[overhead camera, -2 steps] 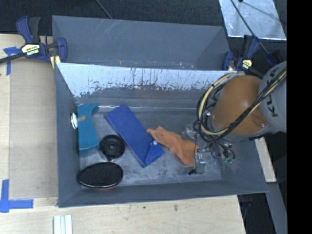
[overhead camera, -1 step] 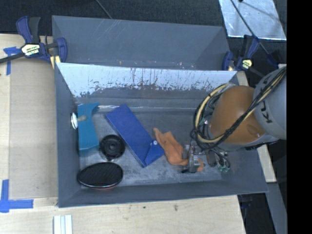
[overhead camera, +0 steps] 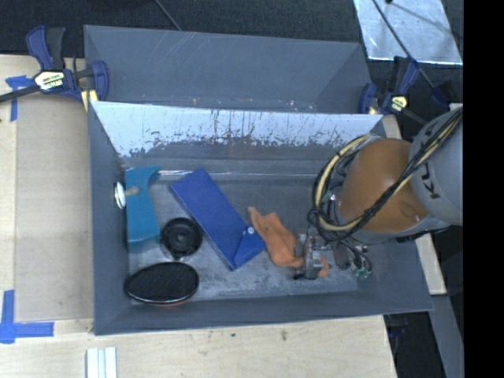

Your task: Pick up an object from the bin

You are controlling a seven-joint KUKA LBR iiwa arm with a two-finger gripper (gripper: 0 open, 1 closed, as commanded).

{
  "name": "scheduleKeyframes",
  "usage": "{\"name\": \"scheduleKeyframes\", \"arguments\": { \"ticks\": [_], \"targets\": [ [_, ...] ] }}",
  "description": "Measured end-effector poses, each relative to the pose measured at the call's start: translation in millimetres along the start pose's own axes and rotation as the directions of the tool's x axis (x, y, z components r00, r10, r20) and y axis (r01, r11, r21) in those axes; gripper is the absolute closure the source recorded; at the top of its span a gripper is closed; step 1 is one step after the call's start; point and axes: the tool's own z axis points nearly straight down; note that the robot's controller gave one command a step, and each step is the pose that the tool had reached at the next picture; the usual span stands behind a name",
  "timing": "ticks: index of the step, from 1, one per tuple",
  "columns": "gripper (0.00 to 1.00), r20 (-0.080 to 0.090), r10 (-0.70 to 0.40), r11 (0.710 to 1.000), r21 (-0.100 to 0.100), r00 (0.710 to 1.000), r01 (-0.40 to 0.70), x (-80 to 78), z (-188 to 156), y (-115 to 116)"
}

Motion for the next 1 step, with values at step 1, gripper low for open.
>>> {"name": "scheduleKeyframes", "arguments": {
  "ticks": [1],
  "targets": [
    [1.0, 0.002, -0.028, 1.0, 0.0, 1.0, 0.028, -15.9, -155.4, 8.3]
  ]
}}
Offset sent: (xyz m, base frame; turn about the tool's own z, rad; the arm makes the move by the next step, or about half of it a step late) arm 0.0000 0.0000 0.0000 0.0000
